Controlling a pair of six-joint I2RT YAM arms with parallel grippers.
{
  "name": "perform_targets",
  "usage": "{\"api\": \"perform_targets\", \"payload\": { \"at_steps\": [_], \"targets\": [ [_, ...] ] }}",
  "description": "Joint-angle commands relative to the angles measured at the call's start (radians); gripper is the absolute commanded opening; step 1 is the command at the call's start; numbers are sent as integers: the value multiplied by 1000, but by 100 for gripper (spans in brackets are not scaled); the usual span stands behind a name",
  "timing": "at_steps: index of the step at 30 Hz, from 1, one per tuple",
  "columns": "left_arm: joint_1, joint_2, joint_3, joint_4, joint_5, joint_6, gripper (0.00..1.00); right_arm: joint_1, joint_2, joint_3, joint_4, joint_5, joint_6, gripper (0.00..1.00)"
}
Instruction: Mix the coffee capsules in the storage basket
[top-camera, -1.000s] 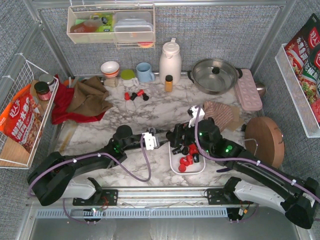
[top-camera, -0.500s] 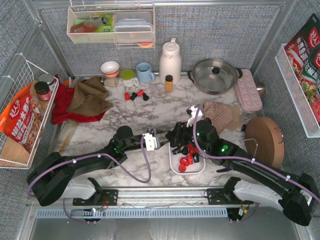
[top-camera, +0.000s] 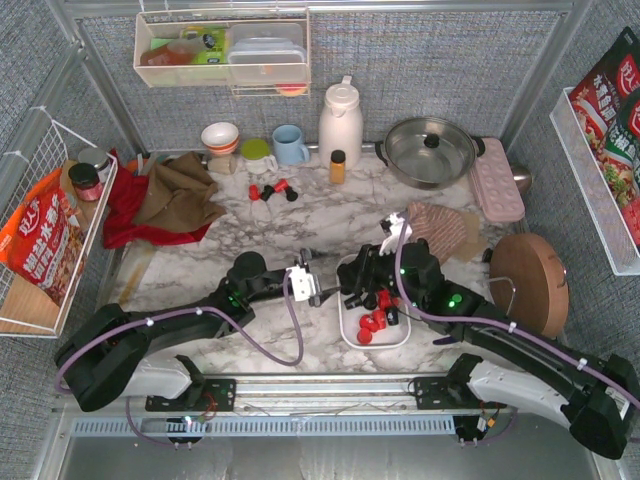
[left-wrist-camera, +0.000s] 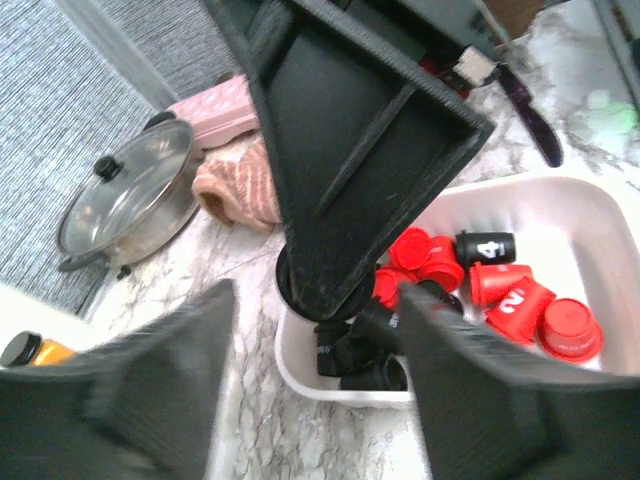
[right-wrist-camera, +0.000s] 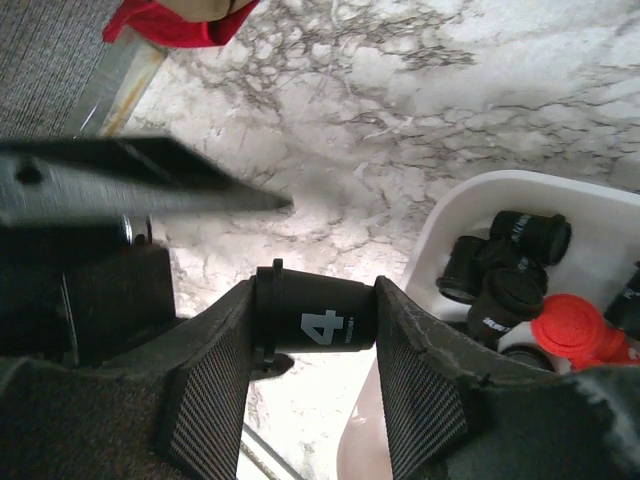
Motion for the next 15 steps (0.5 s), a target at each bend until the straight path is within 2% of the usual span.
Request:
{"api": "perform_targets", "payload": {
  "at_steps": [1,4,8,12,15],
  "targets": [
    [2,-1,8,1,-24,2,97,-3,-18,0,-34,60,-33,48],
    [2,-5,13,-10,-87,-15,99,-3,-29,8,-104,114,-91,47],
    [6,-20,28,-13,-356,-117,99,-1,-15,31,-235,133,-190,48],
    [34,7,80,-73,-648,-248,99,22,22,26,-331,114,-232,56],
    [96,51,132,-136,-741,-362,99,40,55,4,-354,72,-253,65]
  ]
}}
